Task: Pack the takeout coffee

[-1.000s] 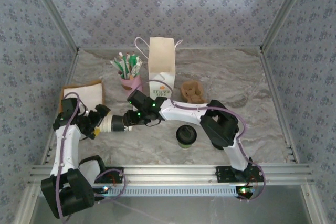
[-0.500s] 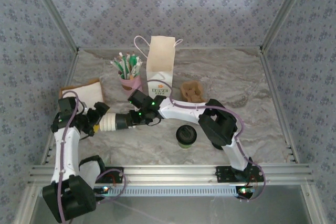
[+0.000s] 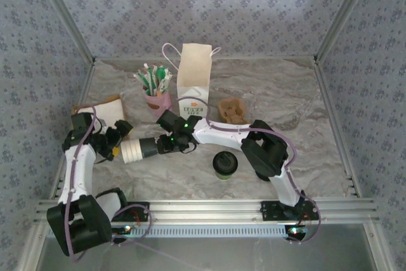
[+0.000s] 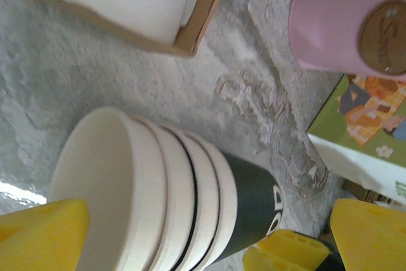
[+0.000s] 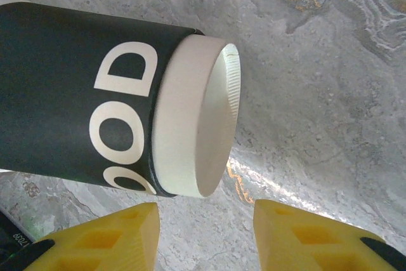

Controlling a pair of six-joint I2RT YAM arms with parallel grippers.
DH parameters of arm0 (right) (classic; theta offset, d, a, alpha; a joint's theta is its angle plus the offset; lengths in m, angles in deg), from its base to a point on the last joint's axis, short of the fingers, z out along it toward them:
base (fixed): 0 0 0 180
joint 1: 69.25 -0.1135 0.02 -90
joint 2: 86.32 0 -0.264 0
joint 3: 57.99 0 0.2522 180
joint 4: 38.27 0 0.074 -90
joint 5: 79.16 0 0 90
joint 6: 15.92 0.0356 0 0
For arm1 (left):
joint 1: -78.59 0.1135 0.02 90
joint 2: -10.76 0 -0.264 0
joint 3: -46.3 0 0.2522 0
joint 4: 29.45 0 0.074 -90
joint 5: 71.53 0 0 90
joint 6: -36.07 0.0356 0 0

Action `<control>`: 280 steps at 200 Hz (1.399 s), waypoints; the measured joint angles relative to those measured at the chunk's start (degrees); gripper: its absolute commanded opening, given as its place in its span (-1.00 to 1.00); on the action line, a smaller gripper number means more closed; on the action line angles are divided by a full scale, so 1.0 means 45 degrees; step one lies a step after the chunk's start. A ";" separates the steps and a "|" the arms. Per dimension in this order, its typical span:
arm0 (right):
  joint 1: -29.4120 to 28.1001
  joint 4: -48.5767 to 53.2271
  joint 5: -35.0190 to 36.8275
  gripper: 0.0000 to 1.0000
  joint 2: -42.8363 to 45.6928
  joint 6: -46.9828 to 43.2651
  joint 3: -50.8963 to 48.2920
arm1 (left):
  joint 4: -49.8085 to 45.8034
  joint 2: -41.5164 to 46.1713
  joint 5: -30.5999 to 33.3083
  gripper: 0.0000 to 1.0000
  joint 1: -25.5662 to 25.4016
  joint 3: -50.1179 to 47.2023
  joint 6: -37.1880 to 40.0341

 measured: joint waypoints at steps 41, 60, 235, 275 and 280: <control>0.0000 0.0005 -0.0005 -0.10 0.0189 -0.0005 0.0000 | 0.1171 -0.0146 -0.1219 0.62 -0.0005 -0.1030 -0.0384; 0.0000 0.0024 0.0000 -0.11 0.0219 -0.0005 0.0000 | 0.2093 -0.0092 -0.2006 0.42 -0.0005 -0.1549 -0.0763; -0.0097 0.0539 0.0860 -0.08 0.3691 -0.0097 -0.1292 | 0.1404 0.1088 -0.2234 -1.00 -0.1190 0.0272 -0.1277; 0.0053 0.0665 0.1161 -0.07 0.5591 -0.0253 -0.2016 | -0.2064 0.0219 -0.0656 -1.00 -0.1205 0.3269 0.0228; 0.0092 0.0685 0.1180 -0.06 0.5770 -0.0267 -0.2132 | -0.2467 0.0141 -0.0461 -1.00 -0.1239 0.3594 0.0418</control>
